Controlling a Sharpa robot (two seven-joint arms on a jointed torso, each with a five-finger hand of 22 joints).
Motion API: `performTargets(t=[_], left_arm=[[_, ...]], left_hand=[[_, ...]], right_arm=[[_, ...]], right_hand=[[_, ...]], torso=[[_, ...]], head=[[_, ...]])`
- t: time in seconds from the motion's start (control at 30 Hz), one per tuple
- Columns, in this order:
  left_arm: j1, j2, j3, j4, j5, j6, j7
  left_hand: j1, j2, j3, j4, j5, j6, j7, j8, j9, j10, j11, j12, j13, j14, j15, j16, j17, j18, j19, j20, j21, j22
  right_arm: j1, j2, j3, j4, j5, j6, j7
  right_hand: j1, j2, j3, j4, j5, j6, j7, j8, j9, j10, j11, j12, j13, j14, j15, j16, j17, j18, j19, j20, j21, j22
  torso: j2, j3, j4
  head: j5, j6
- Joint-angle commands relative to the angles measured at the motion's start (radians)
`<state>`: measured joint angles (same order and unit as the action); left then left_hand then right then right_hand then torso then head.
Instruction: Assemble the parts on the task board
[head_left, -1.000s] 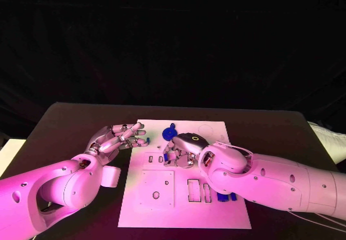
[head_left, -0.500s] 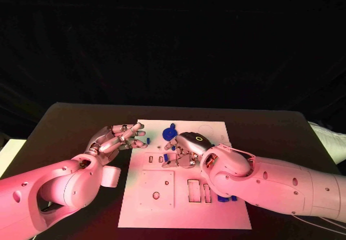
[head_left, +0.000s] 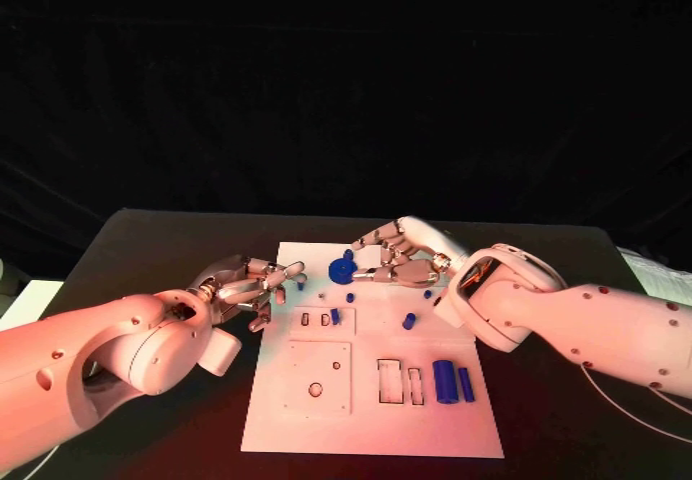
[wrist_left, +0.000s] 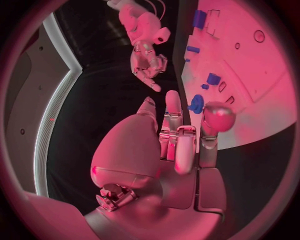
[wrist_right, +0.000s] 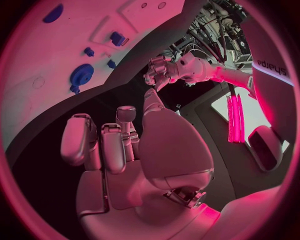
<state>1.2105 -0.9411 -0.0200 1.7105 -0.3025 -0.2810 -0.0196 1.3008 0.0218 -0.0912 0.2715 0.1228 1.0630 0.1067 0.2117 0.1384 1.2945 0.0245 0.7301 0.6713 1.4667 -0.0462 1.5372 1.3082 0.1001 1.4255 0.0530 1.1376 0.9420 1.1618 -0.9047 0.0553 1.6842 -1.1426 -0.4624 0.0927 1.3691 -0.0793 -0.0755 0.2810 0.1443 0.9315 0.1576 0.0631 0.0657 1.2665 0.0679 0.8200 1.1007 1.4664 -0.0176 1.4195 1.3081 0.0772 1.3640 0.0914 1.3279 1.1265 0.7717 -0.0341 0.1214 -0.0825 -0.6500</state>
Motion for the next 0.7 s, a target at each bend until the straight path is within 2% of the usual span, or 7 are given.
performTargets(t=[0.03, 0.07, 0.1, 0.13, 0.27, 0.4, 0.7], left_arm=[[0.024, 0.028, 0.001, -0.025, -0.298, 0.188, -0.362], [0.031, 0.037, 0.001, -0.031, -0.334, 0.212, -0.398], [0.044, 0.052, 0.001, -0.043, -0.396, 0.249, -0.454], [0.053, 0.064, 0.001, -0.052, -0.437, 0.272, -0.490], [0.081, 0.116, 0.001, -0.089, -0.566, 0.337, -0.600], [0.097, 0.173, 0.001, -0.140, -0.629, 0.368, -0.663], [0.113, 0.273, 0.001, -0.223, -0.662, 0.396, -0.723]], left_hand=[[-0.043, 0.015, -0.034, 0.011, -0.005, 0.005, -0.012, 0.052, 0.030, 0.001, -0.009, 0.186, 0.181, 0.104, -0.002, 0.033, 0.262, -0.014, 0.005, -0.002, 0.093, 0.113], [-0.051, 0.018, -0.043, 0.014, -0.008, 0.011, -0.018, 0.072, 0.042, 0.022, -0.012, 0.253, 0.248, 0.104, -0.005, 0.034, 0.263, -0.020, 0.015, -0.003, 0.129, 0.162], [-0.090, 0.046, -0.066, 0.016, -0.047, 0.024, -0.039, 0.134, 0.089, 0.072, -0.031, 0.399, 0.396, 0.104, -0.026, 0.034, 0.263, -0.038, 0.045, -0.010, 0.221, 0.287], [-0.101, 0.056, -0.079, 0.018, -0.065, 0.032, -0.051, 0.174, 0.121, 0.083, -0.034, 0.445, 0.446, 0.104, -0.030, 0.034, 0.263, -0.045, 0.054, -0.015, 0.253, 0.331], [-0.110, 0.071, -0.143, 0.018, -0.075, -0.045, -0.056, 0.302, 0.259, 0.086, -0.046, 0.510, 0.520, 0.104, -0.031, 0.034, 0.263, -0.051, 0.050, -0.024, 0.295, 0.389], [-0.112, 0.073, -0.161, 0.019, -0.075, -0.066, -0.057, 0.326, 0.289, 0.087, -0.045, 0.516, 0.529, 0.104, -0.032, 0.034, 0.263, -0.052, 0.050, -0.022, 0.301, 0.397], [-0.136, 0.077, -0.203, 0.021, -0.076, -0.091, -0.060, 0.367, 0.342, 0.096, -0.048, 0.533, 0.551, 0.104, -0.035, 0.034, 0.263, -0.064, 0.072, -0.024, 0.337, 0.458]], right_arm=[[0.016, -0.027, 0.001, -0.015, 0.245, 0.010, 0.101], [0.019, -0.035, 0.001, -0.019, 0.257, 0.006, 0.103], [0.023, -0.047, 0.001, -0.025, 0.273, 0.001, 0.103], [0.025, -0.055, 0.000, -0.029, 0.282, -0.002, 0.103], [0.030, -0.079, -0.004, -0.036, 0.301, -0.003, 0.096], [0.031, -0.091, -0.008, -0.036, 0.299, -0.004, 0.089], [0.031, -0.093, -0.014, -0.042, 0.276, 0.034, 0.070]], right_hand=[[0.014, 0.002, -0.002, -0.008, 0.016, -0.005, -0.001, 0.000, 0.002, -0.006, -0.001, -0.002, -0.003, 0.049, 0.006, -0.003, 0.034, 0.013, -0.003, 0.001, -0.005, -0.001], [0.015, 0.004, -0.003, -0.009, 0.019, -0.004, -0.001, 0.001, 0.002, -0.005, -0.001, -0.001, -0.003, 0.050, 0.006, -0.002, 0.035, 0.013, -0.002, 0.001, -0.005, -0.001], [0.017, 0.006, -0.004, -0.009, 0.023, -0.003, -0.001, 0.002, 0.003, -0.005, -0.002, -0.001, -0.004, 0.050, 0.006, -0.003, 0.035, 0.013, -0.002, 0.001, -0.005, -0.001], [0.017, 0.007, -0.004, -0.009, 0.024, -0.003, -0.002, 0.002, 0.003, -0.005, -0.002, -0.002, -0.005, 0.050, 0.005, -0.002, 0.035, 0.014, -0.002, 0.001, -0.006, -0.002], [0.016, 0.008, -0.005, -0.008, 0.026, -0.002, -0.002, 0.002, 0.003, -0.006, -0.002, -0.004, -0.007, 0.049, 0.005, -0.005, 0.032, 0.014, -0.002, 0.001, -0.006, -0.002], [0.016, 0.009, -0.006, -0.008, 0.027, -0.001, -0.002, 0.002, 0.003, -0.006, -0.002, -0.004, -0.008, 0.049, 0.005, -0.006, 0.031, 0.014, -0.002, 0.000, -0.006, -0.002], [0.021, 0.015, -0.017, -0.010, 0.057, 0.005, -0.004, 0.003, 0.005, -0.016, -0.005, -0.027, -0.030, 0.046, 0.003, -0.021, 0.014, 0.017, -0.009, -0.002, -0.021, -0.023]], torso=[[-0.018, 0.0077, -0.0058], [-0.021, 0.0091, -0.0074], [-0.023, 0.0103, -0.0098], [-0.025, 0.0117, -0.0123], [-0.032, 0.0152, -0.0135], [-0.039, 0.0200, -0.0152], [-0.044, 0.0222, -0.0155]], head=[[0.008, -0.011], [0.009, -0.013], [0.011, -0.014], [0.012, -0.015], [0.017, -0.021], [0.023, -0.028], [0.037, -0.039]])
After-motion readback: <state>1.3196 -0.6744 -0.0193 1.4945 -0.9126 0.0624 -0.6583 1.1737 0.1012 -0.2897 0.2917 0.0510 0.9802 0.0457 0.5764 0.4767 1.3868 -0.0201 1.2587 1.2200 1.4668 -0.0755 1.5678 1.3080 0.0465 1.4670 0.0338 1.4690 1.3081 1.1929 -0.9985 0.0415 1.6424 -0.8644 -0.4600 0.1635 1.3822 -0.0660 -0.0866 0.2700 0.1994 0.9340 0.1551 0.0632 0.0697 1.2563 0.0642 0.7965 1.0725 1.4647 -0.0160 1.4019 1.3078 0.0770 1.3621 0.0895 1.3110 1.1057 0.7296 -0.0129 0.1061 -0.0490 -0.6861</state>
